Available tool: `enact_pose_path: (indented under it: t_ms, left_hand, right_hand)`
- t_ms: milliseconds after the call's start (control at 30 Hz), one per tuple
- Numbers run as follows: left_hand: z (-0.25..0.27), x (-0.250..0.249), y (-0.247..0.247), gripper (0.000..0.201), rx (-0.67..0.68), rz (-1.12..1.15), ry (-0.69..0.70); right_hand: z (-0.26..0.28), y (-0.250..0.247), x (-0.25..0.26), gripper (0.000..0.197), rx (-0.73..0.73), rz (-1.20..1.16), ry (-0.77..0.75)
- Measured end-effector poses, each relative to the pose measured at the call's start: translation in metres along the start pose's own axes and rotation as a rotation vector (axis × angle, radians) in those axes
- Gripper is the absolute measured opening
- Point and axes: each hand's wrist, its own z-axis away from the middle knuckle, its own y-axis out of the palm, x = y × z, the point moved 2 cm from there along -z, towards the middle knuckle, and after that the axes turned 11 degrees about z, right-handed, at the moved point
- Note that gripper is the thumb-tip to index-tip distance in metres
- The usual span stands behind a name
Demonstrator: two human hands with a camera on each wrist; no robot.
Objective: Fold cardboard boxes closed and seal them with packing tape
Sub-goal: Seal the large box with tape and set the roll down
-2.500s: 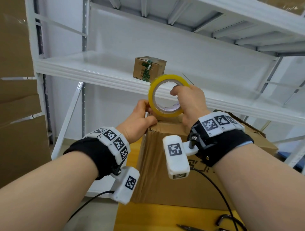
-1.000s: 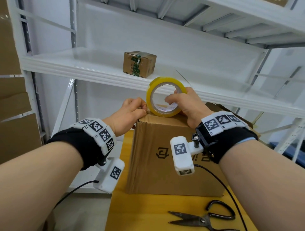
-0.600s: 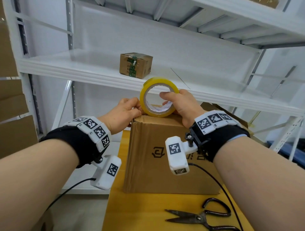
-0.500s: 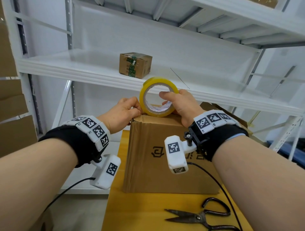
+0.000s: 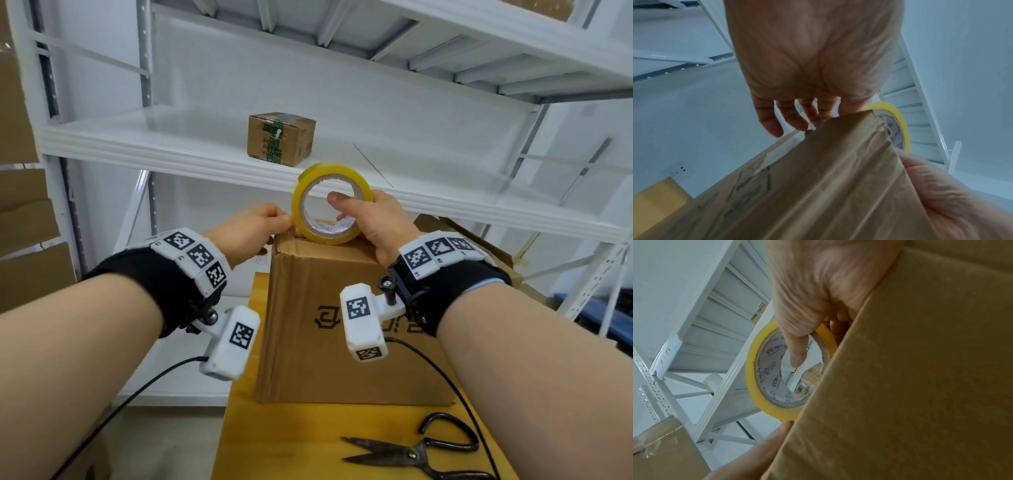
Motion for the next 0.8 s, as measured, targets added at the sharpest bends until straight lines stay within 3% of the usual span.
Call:
enact_pose_path:
  t_ms: [67,167,300,467,500,667,800]
  left_hand:
    - [-0.001,0.0,0.004,0.006,-0.076,0.043,0.024]
    - [-0.003,0.004,0.013,0.015,-0.122,0.066,0.005]
    - [-0.004,0.006,0.01,0.012,-0.161,0.24,-0.063]
    - [0.005,0.023,0.017,0.05,-0.107,0.656,-0.235]
    - [0.008,0.024,0.02,0.047,-0.07,0.707,-0.271]
    - [0.011,0.013,0.02,0.037,-0.032,0.606,-0.302]
    - [0.008,0.009,0.019,0.041,-0.062,0.491,-0.337]
  right_hand:
    - [-0.001,0.001,-0.001,0.045,-0.002,-0.002,0.0]
    - [-0.003,0.0,-0.002,0.043,-0.004,0.001,0.0]
    - [-0.004,0.0,-0.003,0.042,-0.004,-0.01,0.0]
    - [-0.003,-0.001,-0.003,0.042,-0.012,-0.005,-0.002]
    - [-0.003,-0.001,-0.003,0.042,-0.011,-0.01,-0.001]
    - [-0.002,0.0,-0.002,0.042,-0.021,-0.01,0.0]
    - [-0.001,0.0,-0.001,0.041,-0.028,-0.009,0.0]
